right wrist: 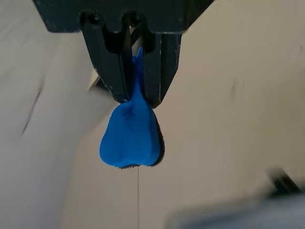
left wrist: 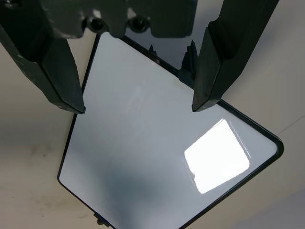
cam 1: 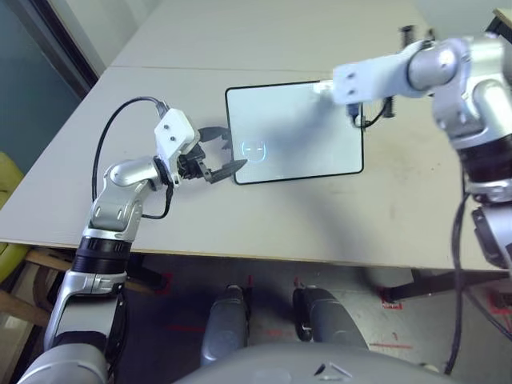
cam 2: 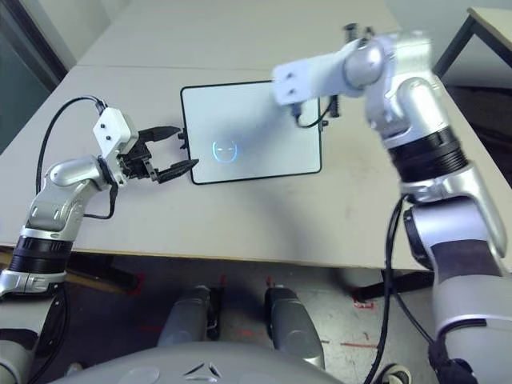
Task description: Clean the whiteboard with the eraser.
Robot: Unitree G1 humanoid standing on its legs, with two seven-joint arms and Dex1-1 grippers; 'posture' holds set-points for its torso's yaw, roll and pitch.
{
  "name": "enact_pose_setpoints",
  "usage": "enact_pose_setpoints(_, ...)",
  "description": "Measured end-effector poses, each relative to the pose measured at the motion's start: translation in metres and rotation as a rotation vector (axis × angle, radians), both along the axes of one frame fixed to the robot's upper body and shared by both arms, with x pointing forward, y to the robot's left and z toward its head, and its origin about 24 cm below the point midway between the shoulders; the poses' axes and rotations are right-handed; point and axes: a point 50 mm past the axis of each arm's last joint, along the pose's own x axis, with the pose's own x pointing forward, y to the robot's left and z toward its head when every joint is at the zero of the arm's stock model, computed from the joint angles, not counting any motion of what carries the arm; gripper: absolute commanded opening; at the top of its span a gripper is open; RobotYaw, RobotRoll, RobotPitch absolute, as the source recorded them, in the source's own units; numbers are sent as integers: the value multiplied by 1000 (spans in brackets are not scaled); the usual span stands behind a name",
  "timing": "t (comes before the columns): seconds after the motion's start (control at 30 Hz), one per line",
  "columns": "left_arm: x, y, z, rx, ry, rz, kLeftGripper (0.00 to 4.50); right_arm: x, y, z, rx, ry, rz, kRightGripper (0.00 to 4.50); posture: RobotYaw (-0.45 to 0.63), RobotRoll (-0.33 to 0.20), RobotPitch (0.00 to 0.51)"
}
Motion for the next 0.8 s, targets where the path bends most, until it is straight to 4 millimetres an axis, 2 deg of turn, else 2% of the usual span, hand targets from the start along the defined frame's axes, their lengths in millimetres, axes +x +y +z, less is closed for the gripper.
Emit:
enact_pose_setpoints(0.13, 1, 0, -1, 0, 1, -4, 4500, 5, -24, -17, 203, 113, -143, 108, -186, 0, 65)
enact_pose_setpoints(0.33, 2, -2, -1, 0, -4, -13, 4500, 7, -43, -66, 481, 305, -356, 107, -187, 0, 75)
enact_pose_setpoints(0.5, 2, -2, -1, 2, -4, -14, 4500, 6, -46, -88, 572, 357, -433, 107, -182, 0, 88)
enact_pose_setpoints(0.8, 1, -1, -2, 4, 1, -12, 4500, 7, -29, -116, 646, 465, -459, 107, -165, 0, 98)
